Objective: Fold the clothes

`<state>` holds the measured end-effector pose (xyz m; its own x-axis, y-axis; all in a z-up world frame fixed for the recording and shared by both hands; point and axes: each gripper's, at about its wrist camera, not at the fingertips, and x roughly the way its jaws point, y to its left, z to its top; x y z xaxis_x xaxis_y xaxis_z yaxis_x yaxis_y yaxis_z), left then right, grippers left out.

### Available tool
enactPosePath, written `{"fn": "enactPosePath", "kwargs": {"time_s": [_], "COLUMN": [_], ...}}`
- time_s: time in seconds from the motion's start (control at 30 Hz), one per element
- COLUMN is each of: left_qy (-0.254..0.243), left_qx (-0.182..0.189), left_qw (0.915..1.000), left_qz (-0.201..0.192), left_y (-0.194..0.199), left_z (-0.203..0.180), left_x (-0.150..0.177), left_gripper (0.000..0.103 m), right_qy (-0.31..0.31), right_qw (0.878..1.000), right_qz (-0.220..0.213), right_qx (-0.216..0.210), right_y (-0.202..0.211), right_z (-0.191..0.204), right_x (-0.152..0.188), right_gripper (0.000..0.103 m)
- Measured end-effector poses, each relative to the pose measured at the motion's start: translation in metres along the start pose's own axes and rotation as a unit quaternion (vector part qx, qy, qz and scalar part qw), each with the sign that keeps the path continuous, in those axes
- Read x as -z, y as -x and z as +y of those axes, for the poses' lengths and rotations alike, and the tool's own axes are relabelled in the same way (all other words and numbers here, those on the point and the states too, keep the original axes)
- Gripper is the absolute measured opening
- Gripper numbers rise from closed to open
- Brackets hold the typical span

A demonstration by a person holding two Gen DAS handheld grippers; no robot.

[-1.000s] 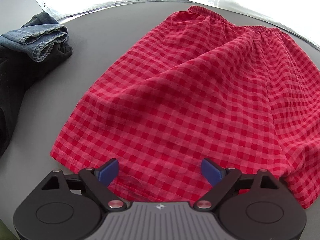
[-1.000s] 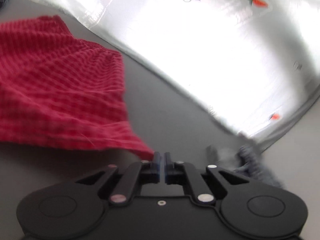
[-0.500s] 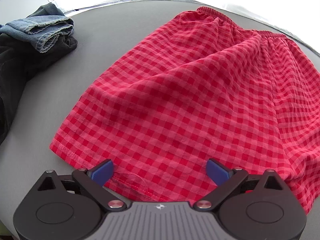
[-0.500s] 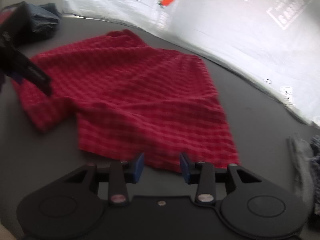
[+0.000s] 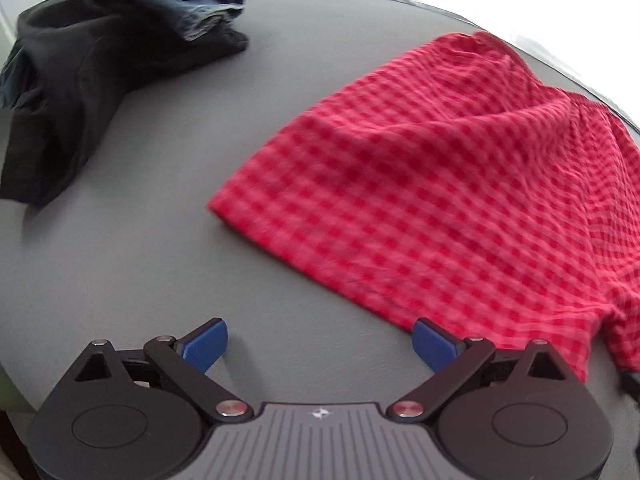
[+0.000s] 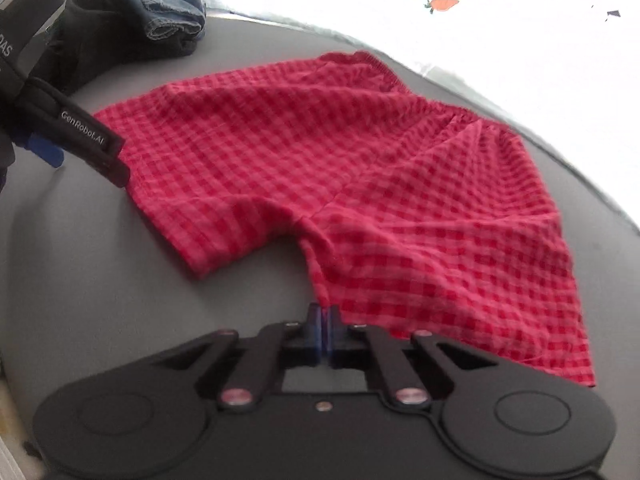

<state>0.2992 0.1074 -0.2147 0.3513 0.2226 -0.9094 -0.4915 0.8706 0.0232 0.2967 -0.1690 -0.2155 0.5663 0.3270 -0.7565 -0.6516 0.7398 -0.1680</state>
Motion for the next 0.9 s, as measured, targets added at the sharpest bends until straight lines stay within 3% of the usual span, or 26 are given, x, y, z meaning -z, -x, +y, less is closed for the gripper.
{"fn": "enactPosePath", "kwargs": {"time_s": [0.07, 0.17, 0.23, 0.3, 0.33, 0.37, 0.53, 0.63, 0.7, 0.73, 0.77, 0.9], "left_qy": [0.008, 0.014, 0.007, -0.010, -0.020, -0.031, -0.062, -0.062, -0.061, -0.065, -0.069, -0.096], "left_qx": [-0.001, -0.001, -0.002, -0.007, -0.010, -0.013, -0.018, -0.015, -0.010, -0.006, -0.001, 0.034], "left_qw": [1.0000, 0.9999, 0.9999, 0.9997, 0.9994, 0.9990, 0.9974, 0.9971, 0.9968, 0.9966, 0.9964, 0.9939], "left_qz": [-0.003, -0.005, -0.010, -0.020, -0.025, -0.031, -0.032, -0.042, -0.051, -0.050, -0.048, -0.041], "left_y": [0.005, 0.008, 0.009, 0.011, 0.011, 0.012, 0.002, -0.005, -0.013, -0.019, -0.025, -0.045], "left_z": [0.011, 0.023, 0.027, 0.028, 0.029, 0.029, 0.027, 0.025, 0.022, 0.018, 0.014, -0.001], "left_x": [-0.001, -0.006, -0.012, -0.016, -0.018, -0.020, -0.039, -0.060, -0.079, -0.088, -0.097, -0.123], "left_gripper": [0.098, 0.098, 0.098, 0.098, 0.098, 0.098, 0.098, 0.098, 0.098, 0.098, 0.098, 0.098], "right_qy": [0.012, 0.041, 0.030, -0.004, -0.025, -0.042, -0.096, -0.090, -0.065, -0.055, -0.049, -0.045], "right_qw": [1.000, 0.998, 0.996, 0.998, 0.998, 0.998, 0.995, 0.995, 0.995, 0.996, 0.996, 0.996], "right_qz": [0.004, 0.056, 0.080, 0.070, 0.054, 0.038, -0.015, -0.037, -0.059, -0.067, -0.069, -0.069], "right_qx": [0.002, 0.008, 0.016, 0.011, 0.011, 0.015, 0.021, 0.032, 0.035, 0.036, 0.035, 0.027], "right_y": [0.015, 0.008, 0.004, 0.012, 0.018, 0.023, 0.016, -0.005, -0.021, -0.029, -0.040, -0.086], "right_z": [0.005, 0.017, 0.017, 0.011, 0.005, 0.000, -0.025, -0.034, -0.035, -0.036, -0.039, -0.052], "right_x": [0.000, 0.010, 0.011, 0.004, -0.001, -0.006, -0.049, -0.086, -0.112, -0.126, -0.141, -0.197], "right_gripper": [0.002, 0.003, 0.005, 0.017, 0.036, 0.046, 0.048, 0.044, 0.027, 0.007, 0.002, 0.002]}}
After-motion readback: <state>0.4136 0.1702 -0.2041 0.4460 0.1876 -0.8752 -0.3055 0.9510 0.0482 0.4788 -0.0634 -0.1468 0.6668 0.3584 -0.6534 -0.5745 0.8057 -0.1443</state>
